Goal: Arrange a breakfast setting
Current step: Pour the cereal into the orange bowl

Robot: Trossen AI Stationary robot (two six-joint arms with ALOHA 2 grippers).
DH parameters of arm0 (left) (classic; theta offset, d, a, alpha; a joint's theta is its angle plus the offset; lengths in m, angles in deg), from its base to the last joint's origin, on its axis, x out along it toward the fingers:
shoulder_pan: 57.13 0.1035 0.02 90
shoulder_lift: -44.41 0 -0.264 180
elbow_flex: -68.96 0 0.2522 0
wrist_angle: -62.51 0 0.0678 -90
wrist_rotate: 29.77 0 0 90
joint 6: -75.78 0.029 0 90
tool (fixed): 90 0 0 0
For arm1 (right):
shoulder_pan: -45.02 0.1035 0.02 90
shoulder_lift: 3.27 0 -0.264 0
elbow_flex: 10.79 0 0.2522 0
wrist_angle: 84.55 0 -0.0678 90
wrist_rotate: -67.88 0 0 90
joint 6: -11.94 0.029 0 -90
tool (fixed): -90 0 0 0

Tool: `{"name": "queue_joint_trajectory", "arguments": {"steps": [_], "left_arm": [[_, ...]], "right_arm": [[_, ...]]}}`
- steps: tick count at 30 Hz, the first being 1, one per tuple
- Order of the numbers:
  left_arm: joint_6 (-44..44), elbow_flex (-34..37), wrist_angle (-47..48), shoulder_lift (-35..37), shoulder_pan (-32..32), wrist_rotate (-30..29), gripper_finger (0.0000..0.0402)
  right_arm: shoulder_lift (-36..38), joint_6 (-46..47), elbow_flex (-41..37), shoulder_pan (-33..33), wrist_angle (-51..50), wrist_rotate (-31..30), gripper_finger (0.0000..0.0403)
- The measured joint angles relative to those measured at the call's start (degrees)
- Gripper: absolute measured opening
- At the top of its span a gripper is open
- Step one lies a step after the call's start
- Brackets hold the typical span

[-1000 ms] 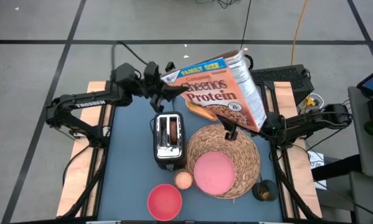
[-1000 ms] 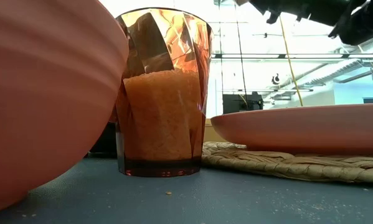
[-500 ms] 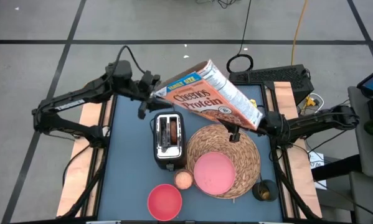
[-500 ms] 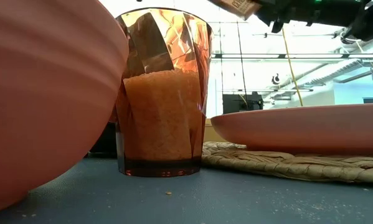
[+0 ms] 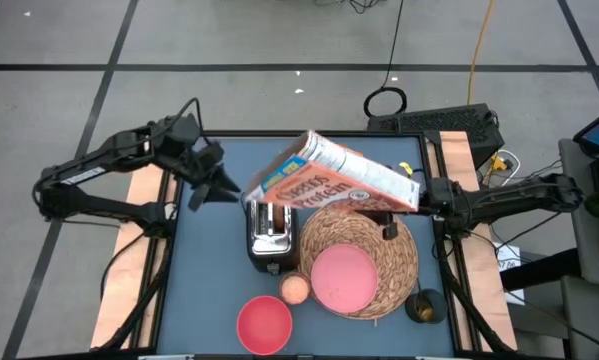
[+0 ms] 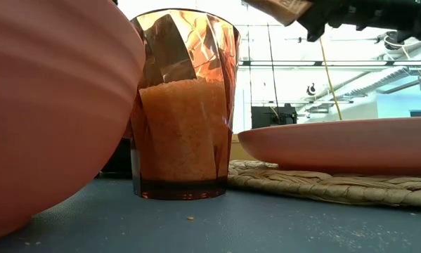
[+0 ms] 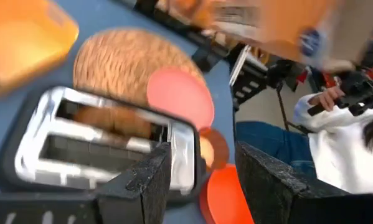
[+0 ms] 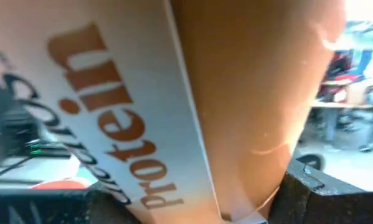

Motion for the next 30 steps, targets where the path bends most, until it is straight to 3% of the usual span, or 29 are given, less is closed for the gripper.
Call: {"name": "queue_joint_trajectory", "arguments": {"steps": [9,15,24,30], "left_arm": [[-11.5,-0.1,4.7,-0.1,-9.3,-10.3,0.0182],[-17.5,0.1,4.6,-0.8,-18.6,-21.4,0.0182],[-29.0,8.2,0.9,-0.9,-34.7,-38.0,0.0182],[-33.4,12.5,-4.9,-0.9,-39.7,-40.9,0.0182]], "right_arm": [[1.3,3.7,0.0,0.0,-9.0,15.7,0.0201],[1.2,4.6,0.0,0.1,-12.2,22.9,0.0201],[1.3,4.3,0.0,0.1,-14.6,24.9,0.0201],[1.2,2.0,0.2,0.8,-15.0,27.4,0.0201]]}}
